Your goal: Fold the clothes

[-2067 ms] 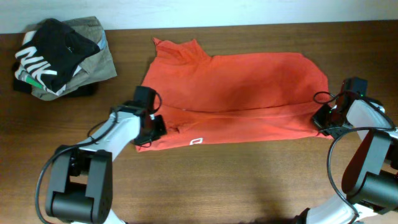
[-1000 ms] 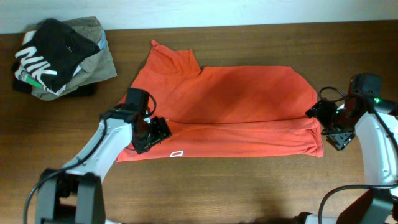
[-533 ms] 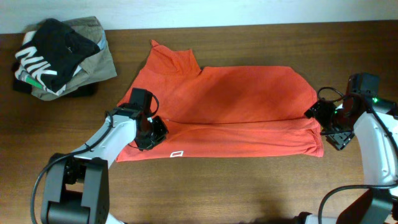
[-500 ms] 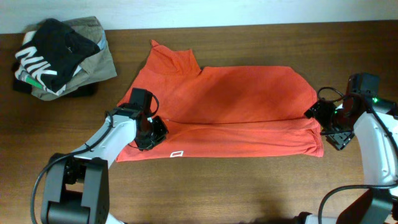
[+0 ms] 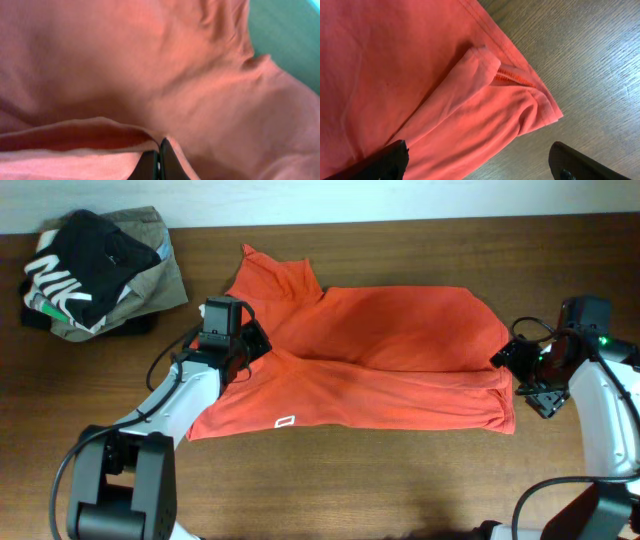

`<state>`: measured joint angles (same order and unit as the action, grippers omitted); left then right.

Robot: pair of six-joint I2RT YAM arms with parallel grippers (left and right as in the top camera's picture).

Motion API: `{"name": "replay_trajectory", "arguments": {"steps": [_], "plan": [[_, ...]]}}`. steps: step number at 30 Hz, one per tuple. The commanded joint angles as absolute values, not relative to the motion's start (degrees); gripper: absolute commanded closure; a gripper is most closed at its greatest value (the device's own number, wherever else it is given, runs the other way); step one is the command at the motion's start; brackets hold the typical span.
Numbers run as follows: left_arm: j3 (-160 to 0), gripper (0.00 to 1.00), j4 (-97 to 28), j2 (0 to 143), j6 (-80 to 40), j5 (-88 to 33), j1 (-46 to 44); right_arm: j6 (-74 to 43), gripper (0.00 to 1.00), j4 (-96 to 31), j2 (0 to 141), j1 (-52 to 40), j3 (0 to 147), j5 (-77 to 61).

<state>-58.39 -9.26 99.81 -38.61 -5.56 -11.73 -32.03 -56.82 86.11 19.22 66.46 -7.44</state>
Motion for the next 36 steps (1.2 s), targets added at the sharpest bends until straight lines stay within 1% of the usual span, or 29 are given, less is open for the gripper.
{"name": "replay_trajectory", "arguments": {"steps": [1, 2, 3, 4, 6, 8, 9, 10, 11, 12, 13, 14, 15, 16, 17, 18, 20, 23, 25, 26, 27, 28, 30, 33, 36], "plan": [[-58.98, 0.46, -5.5, 101.82, -37.67, -4.43, -12.12, -31.7, 0.07, -56.8, 88.66, 18.63, 67.42, -6.85], [-58.98, 0.24, -4.89, 102.32, -37.54, -4.1, -12.12, -31.7, 0.08, -56.58, 90.04, 18.63, 67.42, -6.83], [-58.98, 0.07, -4.82, 102.65, -35.64, -1.85, -12.12, -31.05, 0.08, -55.99, 90.91, 18.65, 67.42, -6.85], [-59.07, 0.01, -4.69, 102.61, -32.73, 0.12, -12.1, -29.3, 0.09, -55.35, 91.29, 18.65, 67.42, -6.87], [-60.97, 0.01, -7.9, 101.32, -28.05, 0.69, -11.42, -25.43, 0.08, -54.72, 91.33, 18.65, 67.64, -7.01], [-64.95, 0.01, -19.03, 98.3, -27.27, 0.67, -10.28, -22.24, 0.05, -54.87, 91.33, 18.63, 67.64, -7.88], [-66.74, 0.01, -27.7, 96.44, -27.27, 0.71, -9.93, -19.99, 0.1, -54.78, 91.35, 18.63, 67.61, -8.62], [-67.2, 0.07, -33.36, 95.37, -27.27, 0.69, -9.89, -19.88, 0.16, -54.61, 91.44, 18.63, 67.61, -8.58], [-67.18, 0.19, -38.06, 95.22, -27.27, 0.69, -9.96, -19.9, 0.24, -54.61, 91.81, 18.63, 67.61, -8.6], [-67.11, 0.26, -41.8, 95.68, -27.29, 0.67, -9.96, -19.92, 0.31, -54.61, 92.44, 18.63, 67.59, -8.58], [-66.98, 0.4, -44.93, 96.18, -27.29, 0.67, -9.96, -19.97, 0.4, -54.57, 93.19, 18.63, 67.55, -8.6], [-66.81, 0.64, -46.78, 96.47, -27.31, 0.64, -9.96, -20.01, 0.49, -54.61, 94.0, 18.63, 67.51, -8.6], [-66.46, 0.87, -49.19, 97.38, -27.29, 0.67, -9.96, -20.21, 0.64, -54.65, 95.85, 18.63, 67.51, -8.62], [-66.35, 0.95, -49.58, 98.1, -27.31, 0.69, -9.96, -20.21, 0.77, -54.65, 96.95, 18.63, 67.51, -8.62], [-66.35, 0.99, -49.8, 98.91, -27.31, 0.64, -9.96, -20.23, 0.87, -54.65, 98.24, 18.65, 67.51, -8.62], [-66.35, 0.99, -50.17, 100.29, -27.31, 0.64, -9.96, -20.4, 0.9, -54.7, 99.57, 18.63, 67.51, -8.62], [-66.35, 0.99, -51.27, 103.55, -27.29, 1.34, -9.93, -20.38, 0.83, -54.59, 102.48, 18.65, 67.51, -8.4], [-66.35, 0.99, -51.55, 108.36, -27.31, 3.03, -9.02, -20.36, 0.83, -53.78, 106.28, 18.65, 67.51, -8.34], [-66.35, 0.99, -52.51, 110.98, -27.31, 3.07, -7.09, -20.38, 0.82, -52.9, 108.51, 18.65, 67.51, -6.46], [-66.35, 0.99, -53.56, 112.07, -27.31, 3.07, -5.61, -20.4, 0.87, -52.6, 109.97, 18.65, 67.51, -5.56], [-66.35, 0.99, -54.61, 112.64, -27.31, 3.11, -4.56, -20.4, 0.96, -52.47, 110.83, 18.65, 67.51, -4.86], [-66.35, 0.99, -55.96, 112.88, -27.38, 3.55, -3.2, -22.44, 0.96, -52.69, 111.53, 18.7, 67.51, -3.09], [-66.37, 0.99, -59.51, 112.75, -30.15, 8.08, 0.16, -26.94, 0.96, -53.28, 111.26, 18.81, 67.51, 0.8], [-66.37, 0.99, -62.11, 112.71, -30.33, 8.88, 4.25, -27.53, 0.96, -55.2, 109.58, 18.74, 67.53, 0.71], [-66.39, 0.99, -62.33, 111.7, -30.33, 8.84, 6.17, -27.57, 0.96, -58.41, 106.0, 18.74, 67.53, 0.71]]}}
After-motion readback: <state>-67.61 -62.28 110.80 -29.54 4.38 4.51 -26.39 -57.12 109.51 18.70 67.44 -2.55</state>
